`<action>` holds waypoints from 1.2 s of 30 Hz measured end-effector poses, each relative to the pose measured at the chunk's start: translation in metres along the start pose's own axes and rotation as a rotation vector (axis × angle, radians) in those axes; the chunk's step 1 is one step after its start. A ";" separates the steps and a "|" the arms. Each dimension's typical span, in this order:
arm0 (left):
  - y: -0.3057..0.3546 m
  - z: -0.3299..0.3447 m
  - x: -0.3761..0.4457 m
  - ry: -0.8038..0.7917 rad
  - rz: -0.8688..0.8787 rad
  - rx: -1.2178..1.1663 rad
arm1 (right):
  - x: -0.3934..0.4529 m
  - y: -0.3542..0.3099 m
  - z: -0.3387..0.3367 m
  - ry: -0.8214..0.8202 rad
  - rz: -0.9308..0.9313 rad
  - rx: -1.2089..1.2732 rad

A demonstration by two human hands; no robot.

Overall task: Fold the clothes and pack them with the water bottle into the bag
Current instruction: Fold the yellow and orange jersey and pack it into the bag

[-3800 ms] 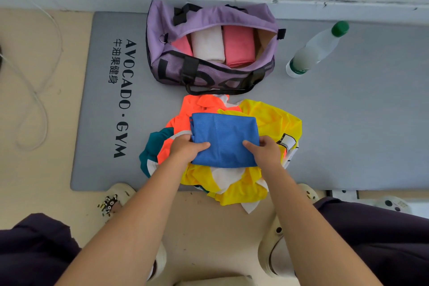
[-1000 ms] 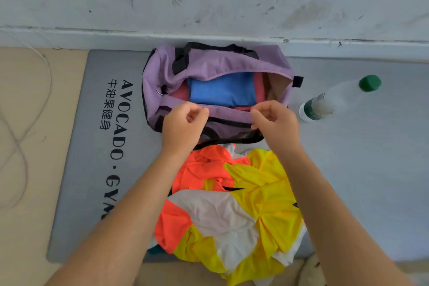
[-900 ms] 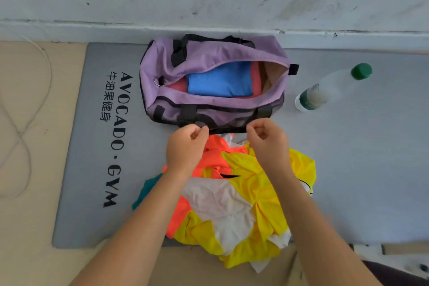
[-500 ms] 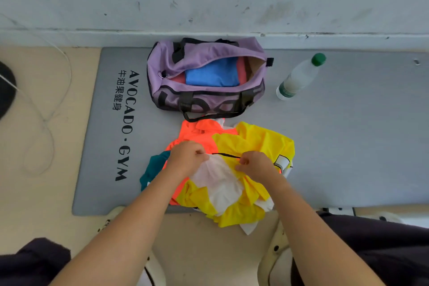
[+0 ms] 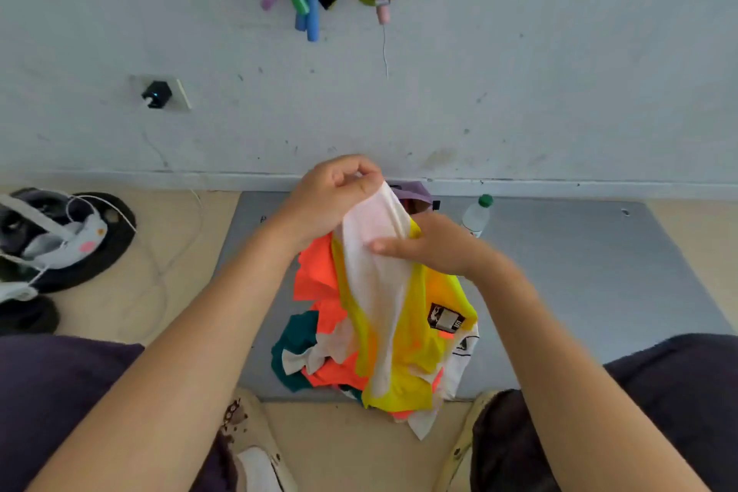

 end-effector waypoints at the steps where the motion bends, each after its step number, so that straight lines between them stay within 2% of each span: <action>1: 0.014 -0.004 -0.007 0.037 0.026 0.001 | -0.012 -0.006 -0.009 0.037 -0.012 0.009; 4: 0.044 -0.010 -0.026 0.157 0.097 0.050 | -0.044 -0.031 -0.038 0.246 -0.043 0.162; 7: 0.063 -0.020 -0.043 0.371 0.176 0.205 | -0.065 -0.045 -0.063 0.464 0.022 0.276; 9: 0.064 -0.022 -0.051 0.406 0.063 0.237 | -0.078 -0.054 -0.075 0.549 0.003 0.399; 10: 0.061 -0.016 -0.055 0.327 -0.053 0.234 | -0.083 -0.058 -0.079 0.570 -0.017 0.452; 12: 0.052 0.002 -0.063 0.075 -0.284 0.180 | -0.092 -0.069 -0.081 0.550 -0.058 0.476; 13: 0.050 0.012 -0.065 -0.034 -0.337 0.087 | -0.093 -0.074 -0.078 0.525 -0.078 0.470; 14: 0.050 0.020 -0.066 -0.112 -0.355 -0.053 | -0.091 -0.079 -0.075 0.489 -0.113 0.465; 16: 0.053 0.028 -0.060 -0.165 -0.337 -0.339 | -0.089 -0.093 -0.062 0.350 -0.235 0.464; 19: 0.043 0.025 -0.043 -0.035 -0.317 -0.493 | -0.078 -0.099 -0.037 0.092 -0.368 0.356; 21: 0.026 0.018 -0.037 0.099 -0.336 -0.505 | -0.072 -0.092 -0.030 0.024 -0.354 0.338; 23: 0.011 0.012 -0.033 0.148 -0.328 -0.467 | -0.062 -0.079 -0.029 -0.009 -0.286 0.451; 27: 0.001 0.005 -0.017 0.165 -0.289 -0.406 | -0.044 -0.060 -0.030 -0.004 -0.252 0.509; 32: -0.016 -0.012 -0.006 0.300 -0.272 -0.545 | -0.019 -0.004 -0.054 0.317 -0.097 0.486; 33: -0.023 -0.014 -0.008 0.307 -0.278 -0.581 | -0.013 0.009 -0.052 0.329 -0.048 0.428; 34: -0.030 -0.014 -0.010 0.306 -0.285 -0.614 | -0.008 0.019 -0.044 0.278 -0.005 0.342; 36: -0.040 -0.014 -0.011 0.281 -0.286 -0.654 | 0.004 0.027 -0.014 0.045 0.018 0.190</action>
Point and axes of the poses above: each hand's wrist, its own x-axis towards the middle knuckle, its own z-axis out of the palm, y = z × x, the point moved 5 cm from there along x, towards the middle knuckle, and after that the axes turned 13 degrees about -x, right-handed, at the moved point
